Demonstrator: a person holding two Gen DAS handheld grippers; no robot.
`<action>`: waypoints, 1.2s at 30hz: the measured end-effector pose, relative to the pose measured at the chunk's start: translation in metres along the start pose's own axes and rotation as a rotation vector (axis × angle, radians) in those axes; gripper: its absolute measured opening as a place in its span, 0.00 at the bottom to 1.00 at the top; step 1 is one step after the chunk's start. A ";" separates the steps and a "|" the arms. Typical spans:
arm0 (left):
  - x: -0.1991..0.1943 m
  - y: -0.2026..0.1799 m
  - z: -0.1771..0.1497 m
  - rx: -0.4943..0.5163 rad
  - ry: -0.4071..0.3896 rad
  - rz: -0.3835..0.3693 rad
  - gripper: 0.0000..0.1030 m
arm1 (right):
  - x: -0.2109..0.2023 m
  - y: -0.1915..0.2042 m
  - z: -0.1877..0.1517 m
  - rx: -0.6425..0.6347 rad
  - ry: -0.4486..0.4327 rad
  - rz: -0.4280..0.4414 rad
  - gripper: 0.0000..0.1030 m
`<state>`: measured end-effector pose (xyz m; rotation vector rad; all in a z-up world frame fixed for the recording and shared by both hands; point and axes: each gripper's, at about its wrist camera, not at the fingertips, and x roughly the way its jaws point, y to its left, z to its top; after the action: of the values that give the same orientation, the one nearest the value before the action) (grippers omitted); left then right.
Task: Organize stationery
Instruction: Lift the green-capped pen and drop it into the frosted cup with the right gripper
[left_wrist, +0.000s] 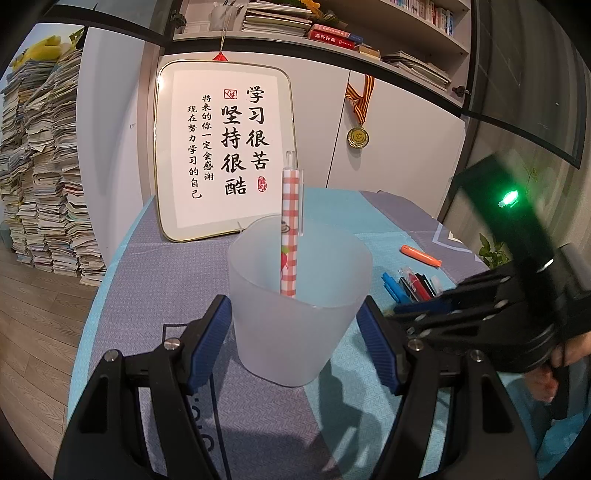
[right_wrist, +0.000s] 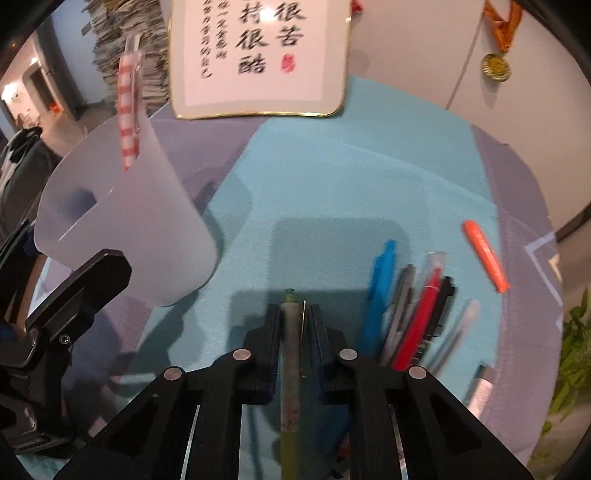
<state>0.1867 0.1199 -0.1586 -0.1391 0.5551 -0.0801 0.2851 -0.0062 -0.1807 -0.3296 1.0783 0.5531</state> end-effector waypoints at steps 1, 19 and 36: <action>-0.001 0.000 0.000 0.000 0.000 0.000 0.68 | -0.008 -0.001 -0.001 0.009 -0.021 0.004 0.15; -0.001 0.000 0.000 0.000 0.001 -0.001 0.67 | -0.138 0.011 -0.011 0.015 -0.395 -0.030 0.14; 0.000 0.000 0.000 -0.001 0.003 -0.001 0.68 | -0.194 0.059 0.017 -0.100 -0.591 0.068 0.14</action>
<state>0.1867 0.1196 -0.1589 -0.1406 0.5581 -0.0805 0.1948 -0.0006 0.0011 -0.1962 0.4932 0.7109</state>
